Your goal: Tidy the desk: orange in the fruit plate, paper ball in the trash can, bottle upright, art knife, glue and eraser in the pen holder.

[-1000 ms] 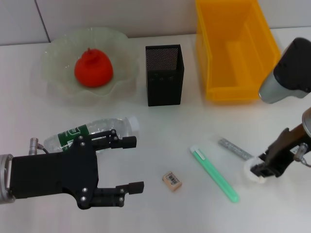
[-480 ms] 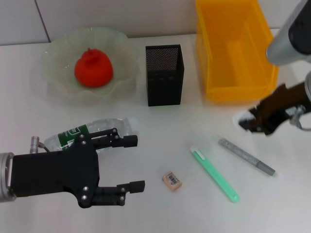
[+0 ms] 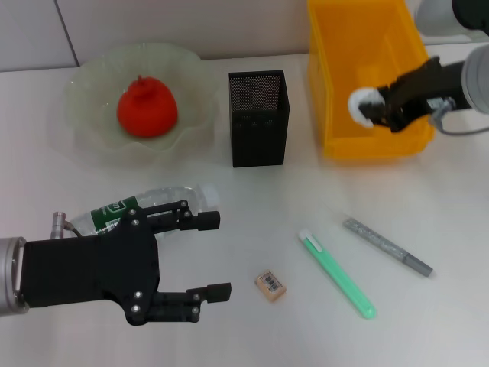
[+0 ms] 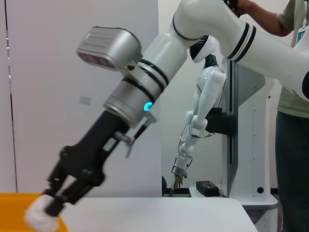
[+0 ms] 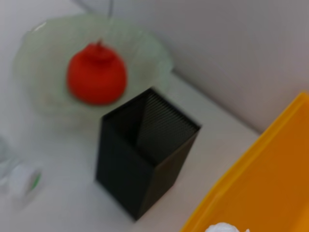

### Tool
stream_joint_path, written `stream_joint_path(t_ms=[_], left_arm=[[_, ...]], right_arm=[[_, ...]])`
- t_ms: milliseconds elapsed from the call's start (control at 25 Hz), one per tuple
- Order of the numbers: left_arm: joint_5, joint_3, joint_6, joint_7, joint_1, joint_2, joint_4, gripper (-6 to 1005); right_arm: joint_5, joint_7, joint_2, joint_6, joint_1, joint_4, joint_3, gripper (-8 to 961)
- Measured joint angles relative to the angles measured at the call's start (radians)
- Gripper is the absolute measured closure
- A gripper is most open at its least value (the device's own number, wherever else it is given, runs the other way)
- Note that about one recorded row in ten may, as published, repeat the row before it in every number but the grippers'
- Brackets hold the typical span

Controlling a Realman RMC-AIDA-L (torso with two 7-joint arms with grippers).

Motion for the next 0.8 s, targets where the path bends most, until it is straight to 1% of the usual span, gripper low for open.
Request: stream_joint_path(t_ms=[40, 80, 200, 240, 280, 320, 400, 440, 480, 600, 640, 680, 800], left_arm=[[0.000, 0.000, 0.000, -0.001, -0.001, 0.000, 0.000, 214], [0.000, 0.000, 0.000, -0.002, -0.003, 0.000, 0.000, 214], [0.000, 0.000, 0.000, -0.006, -0.007, 0.000, 0.000, 214], [0.000, 0.000, -0.003, -0.006, -0.009, -0.001, 0.000, 214], [0.000, 0.000, -0.003, -0.006, -0.009, -0.001, 0.000, 214], [0.000, 0.000, -0.005, -0.006, -0.010, -0.001, 0.000, 214], [0.000, 0.000, -0.009, -0.006, -0.011, -0.002, 0.000, 214], [0.000, 0.000, -0.010, -0.004, -0.011, -0.002, 0.000, 214], [0.000, 0.000, -0.010, -0.004, -0.011, -0.002, 0.000, 214], [0.000, 0.000, -0.013, -0.003, -0.011, -0.002, -0.001, 214], [0.000, 0.000, -0.013, -0.002, -0.012, -0.002, -0.004, 214], [0.000, 0.000, -0.013, -0.002, -0.012, -0.002, -0.004, 214], [0.000, 0.000, -0.014, -0.001, -0.014, -0.001, -0.008, 215]], right_arm=[[-0.002, -0.001, 0.000, 0.075, 0.003, 0.033, -0.005, 694], [-0.002, -0.001, 0.000, 0.075, 0.003, 0.033, -0.005, 694], [-0.005, -0.001, -0.001, 0.180, 0.010, 0.091, -0.007, 695], [-0.007, -0.002, -0.002, 0.264, 0.015, 0.144, -0.003, 695], [-0.007, -0.002, -0.002, 0.264, 0.015, 0.144, -0.003, 695], [-0.008, -0.002, -0.002, 0.302, 0.018, 0.167, -0.001, 695], [-0.009, -0.002, -0.003, 0.388, 0.027, 0.226, 0.004, 696], [-0.009, -0.005, -0.004, 0.459, 0.035, 0.282, 0.005, 696], [-0.009, -0.005, -0.004, 0.459, 0.035, 0.282, 0.005, 696], [-0.010, -0.022, -0.003, 0.580, 0.044, 0.360, 0.004, 697], [-0.011, -0.026, -0.002, 0.659, 0.052, 0.412, 0.000, 697], [-0.011, -0.026, -0.002, 0.659, 0.052, 0.412, 0.000, 697], [-0.009, -0.027, -0.002, 0.751, 0.068, 0.474, -0.006, 697]])
